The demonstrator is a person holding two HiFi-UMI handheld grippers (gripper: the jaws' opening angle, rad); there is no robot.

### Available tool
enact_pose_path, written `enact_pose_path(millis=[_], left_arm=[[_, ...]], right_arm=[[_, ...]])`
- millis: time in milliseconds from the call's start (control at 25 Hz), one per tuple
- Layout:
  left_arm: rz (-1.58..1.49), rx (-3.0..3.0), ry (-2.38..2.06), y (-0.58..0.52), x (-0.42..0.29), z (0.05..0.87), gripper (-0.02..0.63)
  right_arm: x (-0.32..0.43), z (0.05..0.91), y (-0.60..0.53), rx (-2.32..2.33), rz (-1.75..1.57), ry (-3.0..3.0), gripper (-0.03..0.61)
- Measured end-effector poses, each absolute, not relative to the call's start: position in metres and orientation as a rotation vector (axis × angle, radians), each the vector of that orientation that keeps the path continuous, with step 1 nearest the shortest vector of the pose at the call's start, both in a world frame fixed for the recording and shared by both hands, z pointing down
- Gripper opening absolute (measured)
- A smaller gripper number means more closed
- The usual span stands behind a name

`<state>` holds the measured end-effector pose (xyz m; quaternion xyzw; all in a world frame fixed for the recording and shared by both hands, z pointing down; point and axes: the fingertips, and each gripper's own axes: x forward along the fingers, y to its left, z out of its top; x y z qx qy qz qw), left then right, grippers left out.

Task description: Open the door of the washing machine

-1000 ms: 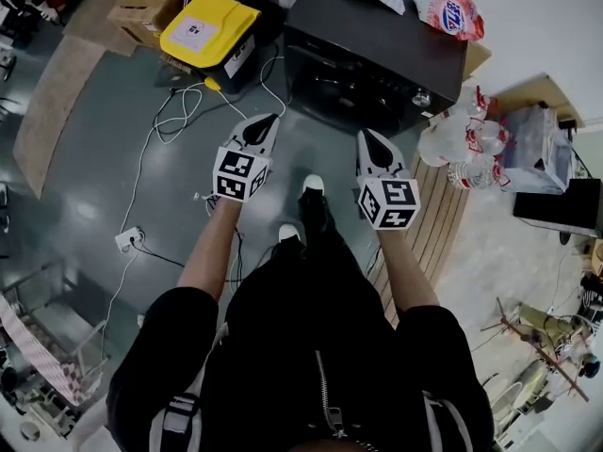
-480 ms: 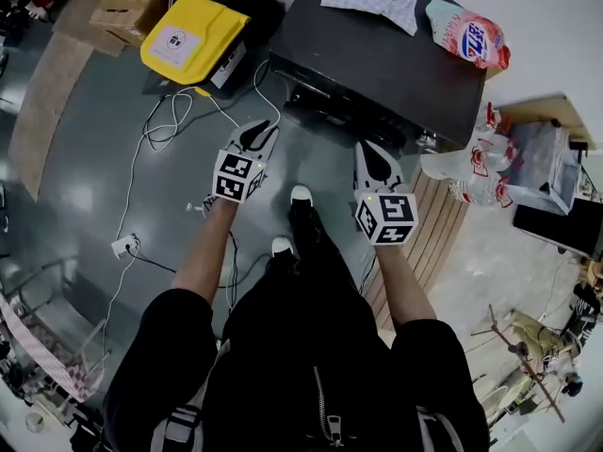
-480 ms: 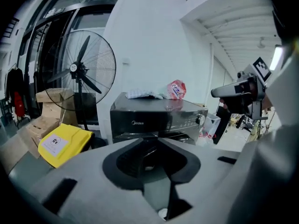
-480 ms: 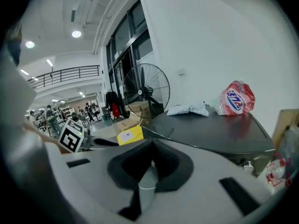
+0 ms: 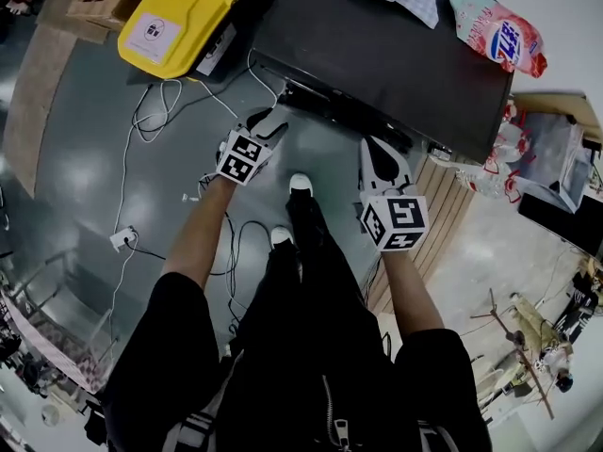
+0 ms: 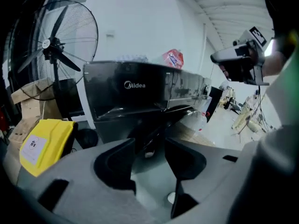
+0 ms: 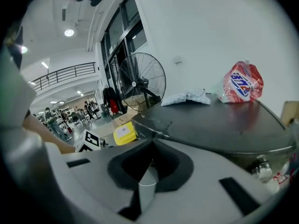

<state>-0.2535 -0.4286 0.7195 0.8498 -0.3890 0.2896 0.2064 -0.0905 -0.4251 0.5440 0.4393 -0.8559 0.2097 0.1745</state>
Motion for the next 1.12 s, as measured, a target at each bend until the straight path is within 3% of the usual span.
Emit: enact_pose_path(millis=[560, 720, 1120], left_arm=[[1.296, 2.468, -0.733, -0.462, -0.235, 0.841, 0.179], [1.465, 2.553, -0.594, -0.462, -0.227, 0.852, 0.12], [1.597, 2.614, -0.487, -0.454, -0.225, 0.856, 0.08]], right_arm=[[-0.061, 0.596, -0.419, 1.265, 0.678, -2.306, 0.003], [-0.054, 0.605, -0.409, 1.269, 0.685, -2.28, 0.003], [-0.047, 0.623, -0.383, 1.281, 0.734, -2.247, 0.003]])
